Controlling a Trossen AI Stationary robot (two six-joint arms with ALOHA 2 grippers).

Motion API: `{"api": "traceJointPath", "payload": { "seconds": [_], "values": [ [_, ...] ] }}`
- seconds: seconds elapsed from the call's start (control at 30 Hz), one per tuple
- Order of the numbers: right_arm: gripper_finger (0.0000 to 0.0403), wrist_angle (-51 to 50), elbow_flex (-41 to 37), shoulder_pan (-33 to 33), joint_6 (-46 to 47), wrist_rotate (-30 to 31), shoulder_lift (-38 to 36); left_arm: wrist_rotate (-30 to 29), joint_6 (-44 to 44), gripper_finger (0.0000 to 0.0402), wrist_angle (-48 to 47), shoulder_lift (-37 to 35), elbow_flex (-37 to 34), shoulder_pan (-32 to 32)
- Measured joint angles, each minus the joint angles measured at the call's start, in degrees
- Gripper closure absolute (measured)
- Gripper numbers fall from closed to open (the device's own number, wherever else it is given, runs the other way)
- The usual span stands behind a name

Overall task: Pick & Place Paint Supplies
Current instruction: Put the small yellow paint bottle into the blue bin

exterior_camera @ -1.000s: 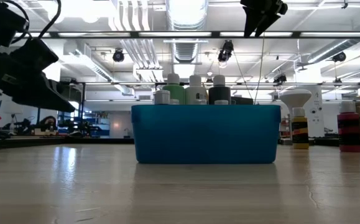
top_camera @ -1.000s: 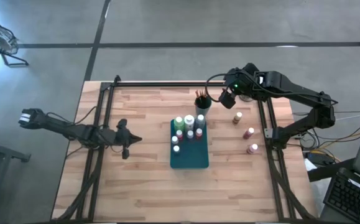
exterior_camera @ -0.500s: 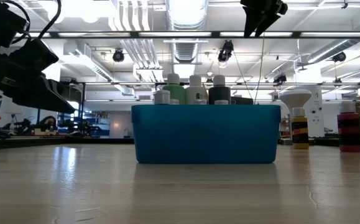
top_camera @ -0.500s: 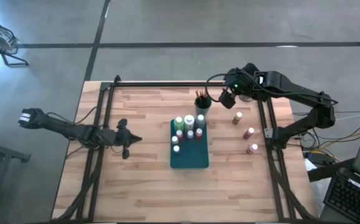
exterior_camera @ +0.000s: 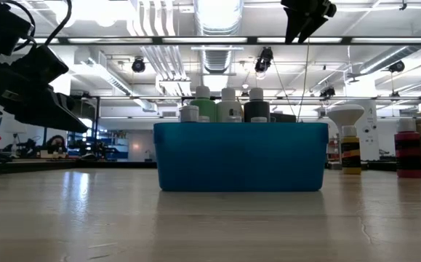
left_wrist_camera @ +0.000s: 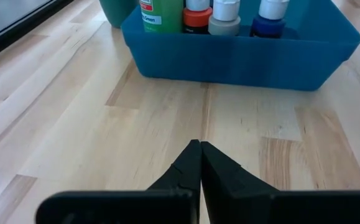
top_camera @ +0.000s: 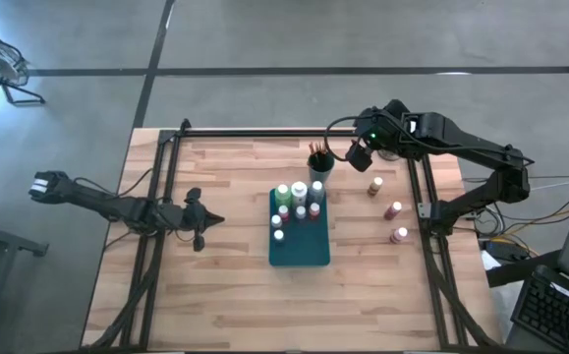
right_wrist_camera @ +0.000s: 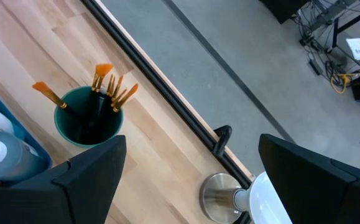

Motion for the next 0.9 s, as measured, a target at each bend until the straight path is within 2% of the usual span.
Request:
{"api": "traceJointPath", "payload": {
  "seconds": [0.33,0.9],
  "values": [
    [0.0039,2.3,0.0,0.0,0.4,0.0,0.0,0.0,-0.2,0.0394,0.0,0.0,0.0,0.0],
    [0.0039,20.7,0.0,0.0,-3.7,0.1,0.0,0.0,-0.2,0.0394,0.0,0.0,-0.1,0.0]
  ]
}}
